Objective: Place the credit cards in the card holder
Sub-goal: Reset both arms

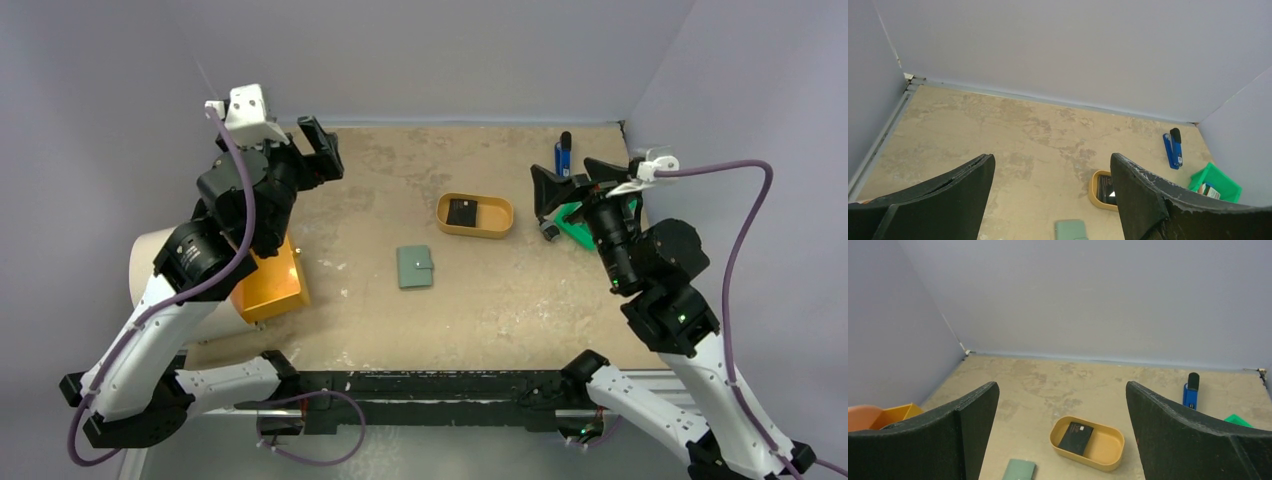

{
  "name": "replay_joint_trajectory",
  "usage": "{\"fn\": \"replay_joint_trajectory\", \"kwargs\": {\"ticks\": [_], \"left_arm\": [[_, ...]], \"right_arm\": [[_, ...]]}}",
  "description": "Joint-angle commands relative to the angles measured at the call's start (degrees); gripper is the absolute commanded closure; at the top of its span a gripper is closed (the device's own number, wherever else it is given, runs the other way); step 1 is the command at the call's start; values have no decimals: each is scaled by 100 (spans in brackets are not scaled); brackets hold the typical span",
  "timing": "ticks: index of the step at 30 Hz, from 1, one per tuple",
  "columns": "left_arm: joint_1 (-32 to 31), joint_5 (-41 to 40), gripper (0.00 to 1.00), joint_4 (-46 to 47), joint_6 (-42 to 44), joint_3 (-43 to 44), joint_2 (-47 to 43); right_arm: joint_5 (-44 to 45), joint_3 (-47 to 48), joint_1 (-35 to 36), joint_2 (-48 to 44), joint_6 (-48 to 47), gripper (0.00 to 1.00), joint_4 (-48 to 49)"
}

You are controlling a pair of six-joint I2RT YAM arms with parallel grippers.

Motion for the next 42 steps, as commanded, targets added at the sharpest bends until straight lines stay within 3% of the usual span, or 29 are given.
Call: {"fn": "replay_joint_trajectory", "kwargs": {"ticks": [1,5,8,14,16,19,21,35,42], "left_arm": [[26,253,15,200,-31,437,114],[25,394,15,530,-120,398,164],[26,548,15,842,-304,82,163],[26,941,14,1302,-412,9,487],[26,1055,14,1357,-397,190,617],[26,1074,14,1463,-385,353,665],[26,1064,14,1511,-392,355,639],[26,1138,14,1644,-587,-222,373],[25,989,14,1629,-588,-359,219]], "right_arm": [[517,431,27,169,297,1,-35],[803,896,27,286,310,1,-441],[1091,765,27,96,99,1,-37],[1912,773,27,-3,955,1,327],[1440,575,26,-125,793,1,825],[-8,545,34,-131,5,1,1181],[-279,619,27,-11,-191,1,1170],[119,81,26,-120,-488,1,1536],[1451,-195,29,-536,-470,1,2013]]}}
